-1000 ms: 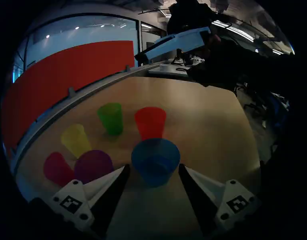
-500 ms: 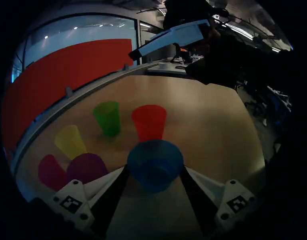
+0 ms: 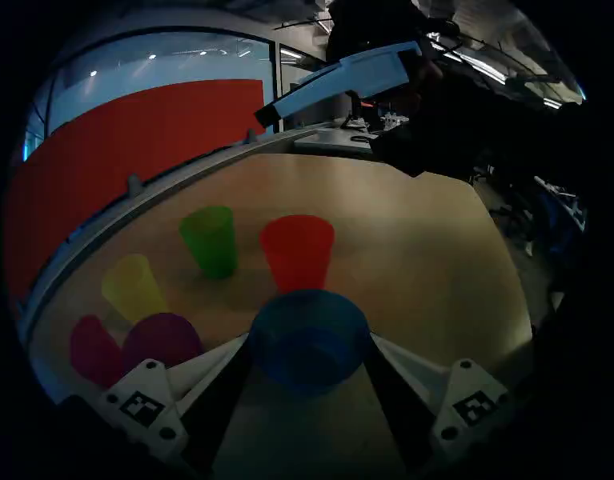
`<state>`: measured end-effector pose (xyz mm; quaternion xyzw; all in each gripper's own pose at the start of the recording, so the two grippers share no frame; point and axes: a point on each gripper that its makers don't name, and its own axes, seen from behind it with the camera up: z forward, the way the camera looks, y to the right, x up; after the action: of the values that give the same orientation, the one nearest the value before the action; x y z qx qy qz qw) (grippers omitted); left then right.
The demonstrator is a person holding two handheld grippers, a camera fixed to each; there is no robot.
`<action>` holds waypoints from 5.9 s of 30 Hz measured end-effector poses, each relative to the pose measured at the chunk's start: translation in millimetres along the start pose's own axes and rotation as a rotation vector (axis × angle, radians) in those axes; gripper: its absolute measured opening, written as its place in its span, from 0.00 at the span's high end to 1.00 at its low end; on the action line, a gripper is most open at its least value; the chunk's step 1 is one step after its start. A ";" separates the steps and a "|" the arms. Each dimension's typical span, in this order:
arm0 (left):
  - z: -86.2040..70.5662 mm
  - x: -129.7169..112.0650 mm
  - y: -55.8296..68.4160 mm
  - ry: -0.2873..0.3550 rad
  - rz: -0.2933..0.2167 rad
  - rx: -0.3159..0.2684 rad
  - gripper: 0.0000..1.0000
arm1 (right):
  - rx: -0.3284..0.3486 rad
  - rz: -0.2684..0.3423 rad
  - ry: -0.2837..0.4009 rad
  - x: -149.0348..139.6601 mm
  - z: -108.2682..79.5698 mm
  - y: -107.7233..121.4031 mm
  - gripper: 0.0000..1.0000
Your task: Pour water
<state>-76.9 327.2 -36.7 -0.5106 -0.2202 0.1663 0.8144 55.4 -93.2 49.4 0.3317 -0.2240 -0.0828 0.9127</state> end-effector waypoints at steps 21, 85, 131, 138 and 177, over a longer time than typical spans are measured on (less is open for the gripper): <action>-13.5 11.0 3.5 0.039 0.006 0.003 0.12 | -0.006 0.004 -0.010 -7.8 0.4 4.4 0.00; -159.9 124.9 -101.1 0.422 -0.050 0.278 0.12 | 0.016 -0.069 -0.112 -41.9 41.8 6.9 0.00; -211.7 131.8 -146.1 0.463 -0.079 0.398 0.12 | 0.019 -0.072 -0.239 -84.9 120.9 12.1 0.00; -214.5 131.4 -146.8 0.462 -0.076 0.403 0.12 | 0.010 -0.094 -0.247 -88.4 130.1 13.1 0.00; -222.0 125.3 -148.5 0.450 -0.091 0.417 0.12 | 0.012 -0.054 -0.139 -53.2 97.9 2.6 0.09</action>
<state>153.4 158.0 36.6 -0.3461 -0.0179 0.0540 0.9365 -37.1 -130.9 98.8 0.3366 -0.2783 -0.1287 0.8903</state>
